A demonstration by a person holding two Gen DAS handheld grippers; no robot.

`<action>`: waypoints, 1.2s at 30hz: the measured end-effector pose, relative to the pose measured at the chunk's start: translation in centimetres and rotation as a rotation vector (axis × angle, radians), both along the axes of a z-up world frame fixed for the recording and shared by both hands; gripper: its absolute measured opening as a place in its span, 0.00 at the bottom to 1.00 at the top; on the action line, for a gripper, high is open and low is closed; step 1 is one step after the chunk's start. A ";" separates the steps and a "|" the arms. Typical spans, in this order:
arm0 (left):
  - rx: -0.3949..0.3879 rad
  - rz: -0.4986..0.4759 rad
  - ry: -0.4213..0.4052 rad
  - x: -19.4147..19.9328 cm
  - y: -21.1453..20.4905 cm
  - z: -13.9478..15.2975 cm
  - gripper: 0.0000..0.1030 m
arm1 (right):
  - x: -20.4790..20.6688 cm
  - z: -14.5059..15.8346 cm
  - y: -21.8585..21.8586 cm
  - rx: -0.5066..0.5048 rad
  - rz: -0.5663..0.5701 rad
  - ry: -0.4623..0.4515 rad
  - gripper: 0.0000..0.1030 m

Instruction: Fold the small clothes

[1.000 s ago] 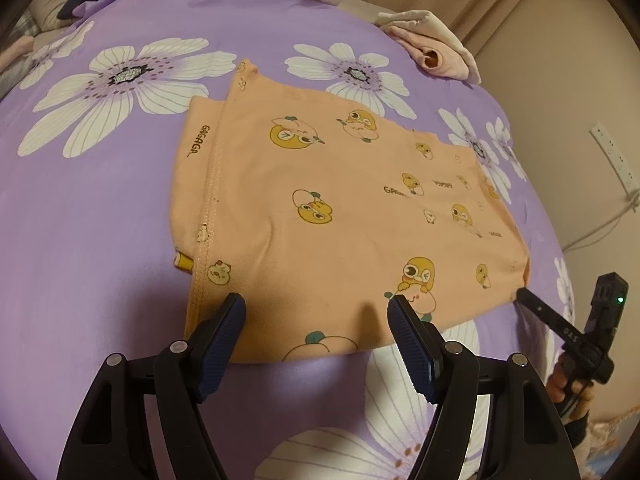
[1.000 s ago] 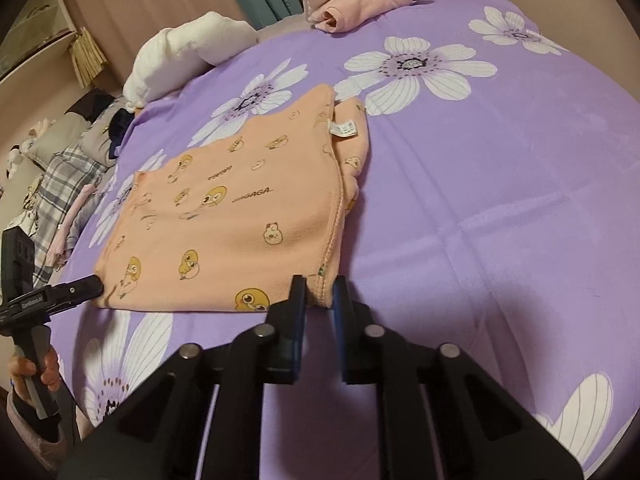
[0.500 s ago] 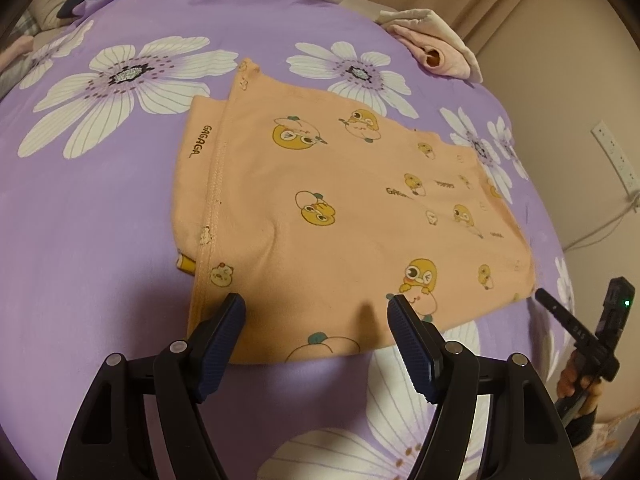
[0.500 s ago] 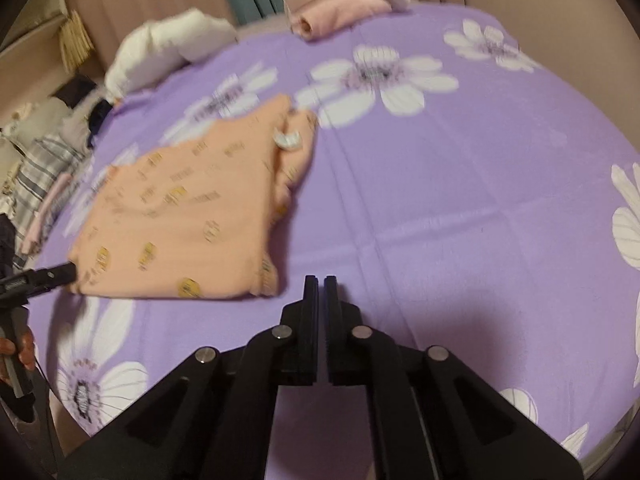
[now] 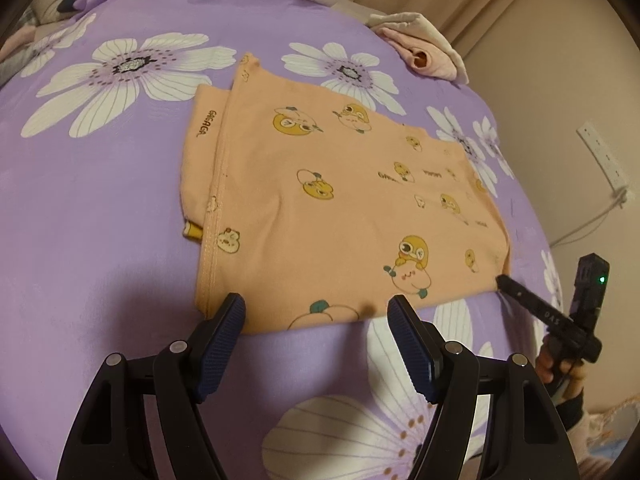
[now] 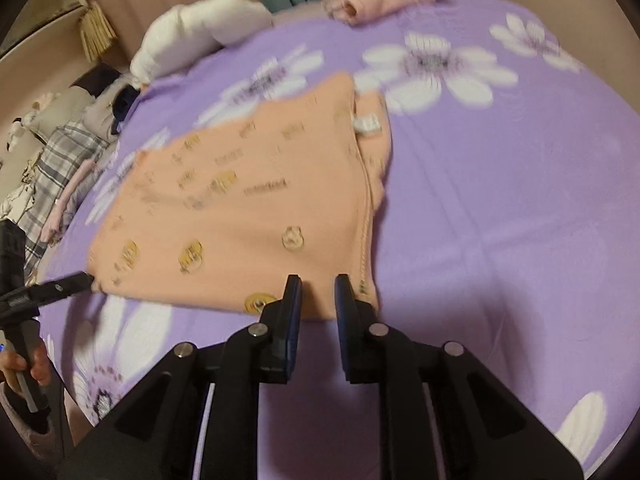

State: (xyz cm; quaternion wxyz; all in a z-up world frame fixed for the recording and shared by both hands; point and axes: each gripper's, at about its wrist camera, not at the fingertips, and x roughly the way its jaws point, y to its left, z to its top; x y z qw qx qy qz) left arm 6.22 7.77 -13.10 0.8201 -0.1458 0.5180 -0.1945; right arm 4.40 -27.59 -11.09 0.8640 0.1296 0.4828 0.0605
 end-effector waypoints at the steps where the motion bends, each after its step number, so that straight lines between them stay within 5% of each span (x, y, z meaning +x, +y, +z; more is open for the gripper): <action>1: 0.000 -0.003 0.002 -0.1 0.0 0.0 0.71 | -0.3 0.0 0.0 0.001 0.002 -0.009 0.16; 5: -0.017 0.004 0.014 -1.1 0.5 0.2 0.71 | -1.1 0.5 0.2 -0.018 0.021 0.004 0.18; 9: -0.088 0.052 0.007 -2.0 2.6 0.6 0.71 | -2.2 1.4 0.1 0.036 0.028 -0.007 0.42; 18: -0.279 0.186 0.075 -0.9 6.4 -0.4 0.75 | -2.0 3.0 2.8 0.140 0.090 -0.066 0.53; 36: -0.414 0.227 0.121 2.6 7.3 -2.0 0.77 | -0.1 3.0 6.7 0.208 0.176 -0.056 0.56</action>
